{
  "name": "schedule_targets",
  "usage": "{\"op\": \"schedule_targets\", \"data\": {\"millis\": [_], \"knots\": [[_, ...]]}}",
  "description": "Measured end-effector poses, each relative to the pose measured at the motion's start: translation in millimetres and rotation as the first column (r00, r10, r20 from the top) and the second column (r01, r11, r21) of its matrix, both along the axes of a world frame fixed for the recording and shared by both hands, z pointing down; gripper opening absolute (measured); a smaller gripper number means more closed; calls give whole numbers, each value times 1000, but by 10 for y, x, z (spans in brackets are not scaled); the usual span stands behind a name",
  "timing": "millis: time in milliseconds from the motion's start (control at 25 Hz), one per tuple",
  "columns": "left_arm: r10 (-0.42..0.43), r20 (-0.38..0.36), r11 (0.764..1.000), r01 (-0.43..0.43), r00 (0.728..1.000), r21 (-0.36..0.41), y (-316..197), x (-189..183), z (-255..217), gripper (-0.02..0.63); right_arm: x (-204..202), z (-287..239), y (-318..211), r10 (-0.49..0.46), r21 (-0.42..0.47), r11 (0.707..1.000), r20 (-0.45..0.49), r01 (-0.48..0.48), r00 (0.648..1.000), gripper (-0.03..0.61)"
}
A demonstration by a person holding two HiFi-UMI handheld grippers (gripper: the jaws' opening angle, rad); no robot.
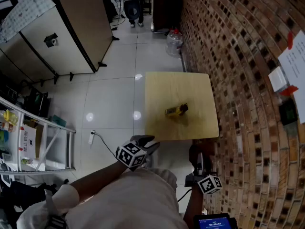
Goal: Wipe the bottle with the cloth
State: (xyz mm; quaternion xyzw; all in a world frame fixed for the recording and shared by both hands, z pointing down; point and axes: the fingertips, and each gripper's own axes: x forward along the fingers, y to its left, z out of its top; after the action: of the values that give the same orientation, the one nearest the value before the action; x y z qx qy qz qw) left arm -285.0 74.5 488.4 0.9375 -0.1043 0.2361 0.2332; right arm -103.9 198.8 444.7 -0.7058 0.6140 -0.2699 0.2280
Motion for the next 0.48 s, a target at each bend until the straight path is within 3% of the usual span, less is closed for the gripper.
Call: {"op": "schedule_targets", "data": {"millis": [240,480], "knots": [[58,63,994,-63,996,84,-466,259,152,193,123,2,-340,60,-5,998,27,-60,998,83],[163,164,972,-187,973,141,-708,908,334,209,527,-49,-463,95,-11,995,3,-95,996,83]]}}
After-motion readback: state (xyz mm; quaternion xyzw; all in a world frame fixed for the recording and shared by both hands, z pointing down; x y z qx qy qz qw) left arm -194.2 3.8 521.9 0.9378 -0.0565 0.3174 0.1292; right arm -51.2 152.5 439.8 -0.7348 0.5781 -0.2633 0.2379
